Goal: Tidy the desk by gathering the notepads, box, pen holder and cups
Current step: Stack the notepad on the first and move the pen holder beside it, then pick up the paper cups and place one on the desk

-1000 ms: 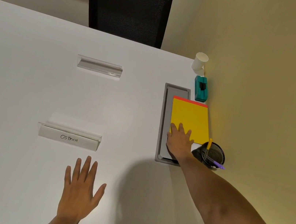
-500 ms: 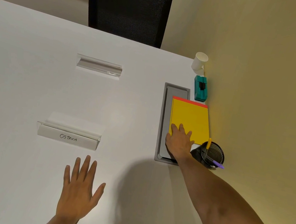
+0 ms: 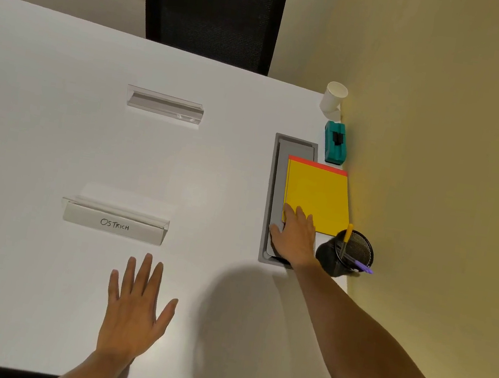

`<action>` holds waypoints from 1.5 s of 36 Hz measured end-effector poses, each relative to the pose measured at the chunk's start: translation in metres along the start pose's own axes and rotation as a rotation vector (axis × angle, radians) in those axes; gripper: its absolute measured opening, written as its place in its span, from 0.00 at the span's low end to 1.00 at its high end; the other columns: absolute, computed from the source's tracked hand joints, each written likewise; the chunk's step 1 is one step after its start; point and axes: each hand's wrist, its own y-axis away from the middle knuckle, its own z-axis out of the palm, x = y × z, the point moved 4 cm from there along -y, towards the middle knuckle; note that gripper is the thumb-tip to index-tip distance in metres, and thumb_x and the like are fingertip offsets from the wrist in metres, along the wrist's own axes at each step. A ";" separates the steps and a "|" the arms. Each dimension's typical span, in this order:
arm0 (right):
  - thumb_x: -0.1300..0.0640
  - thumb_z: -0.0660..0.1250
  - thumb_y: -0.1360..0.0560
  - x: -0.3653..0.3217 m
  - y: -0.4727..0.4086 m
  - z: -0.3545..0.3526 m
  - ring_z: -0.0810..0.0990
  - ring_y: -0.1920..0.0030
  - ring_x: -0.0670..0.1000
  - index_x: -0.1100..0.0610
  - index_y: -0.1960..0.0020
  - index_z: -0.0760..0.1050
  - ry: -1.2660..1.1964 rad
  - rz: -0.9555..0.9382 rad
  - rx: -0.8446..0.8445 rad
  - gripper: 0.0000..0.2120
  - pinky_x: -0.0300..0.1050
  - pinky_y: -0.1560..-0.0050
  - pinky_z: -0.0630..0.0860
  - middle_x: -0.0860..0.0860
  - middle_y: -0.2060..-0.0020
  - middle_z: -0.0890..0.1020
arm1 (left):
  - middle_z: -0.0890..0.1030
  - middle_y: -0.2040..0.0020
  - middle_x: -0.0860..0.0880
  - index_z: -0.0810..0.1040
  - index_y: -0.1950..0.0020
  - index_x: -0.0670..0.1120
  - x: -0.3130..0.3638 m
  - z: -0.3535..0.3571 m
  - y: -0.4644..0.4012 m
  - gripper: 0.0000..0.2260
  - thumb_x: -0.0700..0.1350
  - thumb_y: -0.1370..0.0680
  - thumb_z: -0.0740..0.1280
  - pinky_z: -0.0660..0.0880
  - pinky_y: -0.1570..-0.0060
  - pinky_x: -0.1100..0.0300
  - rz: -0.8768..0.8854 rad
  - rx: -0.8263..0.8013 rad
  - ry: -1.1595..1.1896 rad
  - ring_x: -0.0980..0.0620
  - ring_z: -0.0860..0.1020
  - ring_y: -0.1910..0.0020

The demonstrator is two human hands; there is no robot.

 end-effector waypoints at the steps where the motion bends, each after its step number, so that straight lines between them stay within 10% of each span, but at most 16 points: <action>1: 0.46 0.61 0.16 0.000 0.007 0.002 0.48 0.18 0.61 0.52 0.17 0.53 -0.027 -0.027 0.000 0.32 0.60 0.19 0.46 0.56 0.18 0.54 | 0.54 0.18 0.44 0.62 0.21 0.44 0.000 0.000 0.000 0.35 0.65 0.21 0.52 0.50 0.24 0.35 -0.004 -0.007 -0.002 0.40 0.48 0.19; 10: 0.50 0.65 0.18 -0.002 0.115 0.006 0.60 0.20 0.54 0.49 0.18 0.56 -0.481 -0.020 -0.028 0.32 0.59 0.22 0.61 0.50 0.21 0.64 | 0.54 0.18 0.45 0.60 0.20 0.46 -0.001 -0.007 -0.001 0.36 0.67 0.21 0.47 0.48 0.23 0.37 -0.054 -0.159 0.019 0.40 0.48 0.19; 15: 0.50 0.65 0.17 -0.004 0.176 0.000 0.63 0.21 0.51 0.45 0.18 0.55 -0.509 -0.029 -0.046 0.31 0.55 0.23 0.64 0.48 0.21 0.66 | 0.43 0.18 0.47 0.48 0.18 0.50 0.000 -0.030 -0.007 0.41 0.72 0.25 0.41 0.44 0.22 0.41 -0.065 -0.326 0.051 0.41 0.40 0.20; 21: 0.42 0.65 0.20 -0.013 0.248 -0.002 0.67 0.25 0.45 0.35 0.21 0.54 -0.504 -0.163 -0.053 0.31 0.51 0.25 0.67 0.40 0.25 0.69 | 0.67 0.24 0.46 0.61 0.23 0.47 0.025 -0.075 0.021 0.42 0.74 0.27 0.45 0.64 0.28 0.51 -0.015 -0.418 0.174 0.47 0.64 0.25; 28: 0.42 0.64 0.19 -0.029 0.309 -0.013 0.67 0.27 0.45 0.36 0.21 0.54 -0.408 -0.310 -0.051 0.31 0.41 0.28 0.65 0.40 0.27 0.69 | 0.55 0.18 0.50 0.53 0.19 0.50 0.050 -0.126 0.068 0.39 0.71 0.23 0.53 0.58 0.25 0.49 -0.026 -0.369 0.263 0.50 0.55 0.20; 42: 0.38 0.65 0.21 -0.078 0.397 -0.037 0.61 0.36 0.20 0.19 0.30 0.51 -0.466 -0.543 0.047 0.29 0.31 0.35 0.60 0.19 0.35 0.63 | 0.55 0.21 0.62 0.57 0.20 0.56 0.016 -0.252 0.235 0.36 0.71 0.24 0.53 0.51 0.21 0.52 -0.215 0.323 0.539 0.60 0.47 0.21; 54: 0.37 0.62 0.21 -0.181 0.468 -0.032 0.61 0.30 0.26 0.23 0.27 0.53 -0.491 -0.946 -0.155 0.28 0.32 0.33 0.62 0.22 0.32 0.64 | 0.55 0.21 0.64 0.54 0.20 0.59 -0.043 -0.277 0.377 0.36 0.71 0.25 0.57 0.53 0.24 0.59 -0.572 0.571 0.588 0.64 0.49 0.22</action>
